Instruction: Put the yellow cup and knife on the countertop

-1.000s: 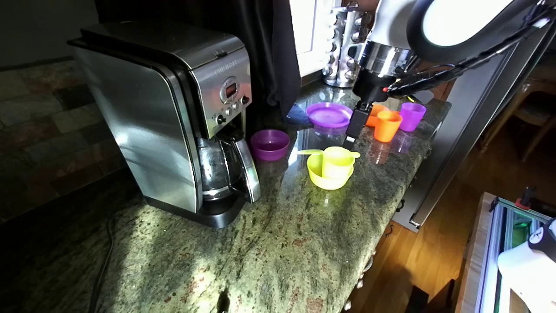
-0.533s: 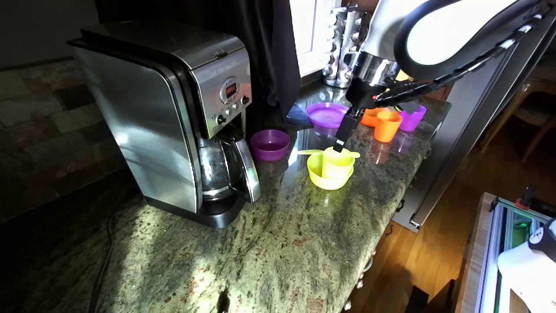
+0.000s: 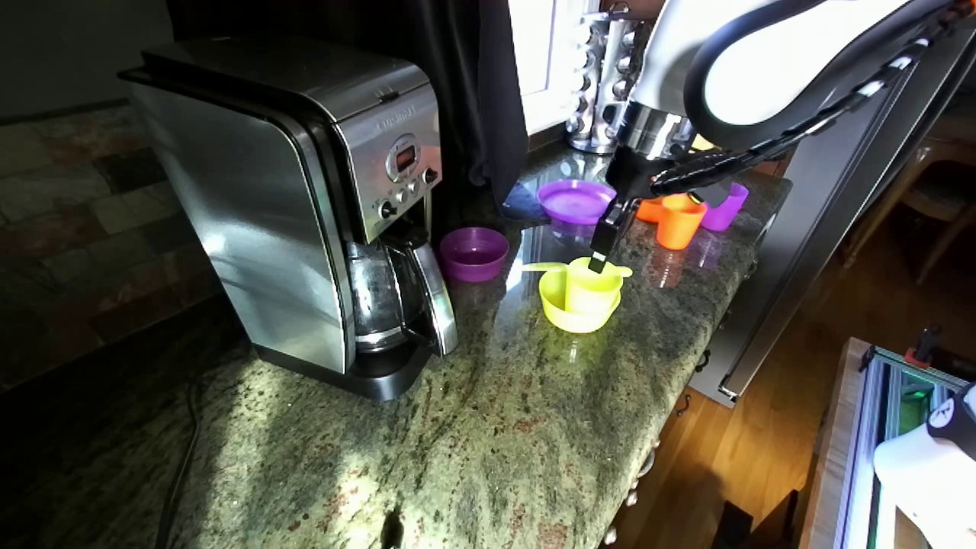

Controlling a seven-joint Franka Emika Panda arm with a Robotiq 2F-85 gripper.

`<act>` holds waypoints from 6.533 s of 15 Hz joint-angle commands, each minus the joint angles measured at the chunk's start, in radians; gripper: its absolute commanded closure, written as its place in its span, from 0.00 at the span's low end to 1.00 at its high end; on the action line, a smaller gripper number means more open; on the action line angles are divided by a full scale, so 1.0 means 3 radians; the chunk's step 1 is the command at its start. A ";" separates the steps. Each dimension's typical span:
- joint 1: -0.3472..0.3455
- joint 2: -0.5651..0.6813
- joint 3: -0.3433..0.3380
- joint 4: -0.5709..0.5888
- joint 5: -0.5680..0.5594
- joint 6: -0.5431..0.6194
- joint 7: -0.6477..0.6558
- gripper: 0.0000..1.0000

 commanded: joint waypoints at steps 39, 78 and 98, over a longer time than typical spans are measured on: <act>-0.0203 -0.0857 -0.0017 0.0201 -0.0196 -0.0844 0.0092 0.99; -0.0787 0.0713 -0.0362 0.1015 -0.0301 -0.0562 -0.0020 0.51; -0.0258 0.0173 0.0052 0.0573 -0.0464 -0.0713 -0.0604 0.00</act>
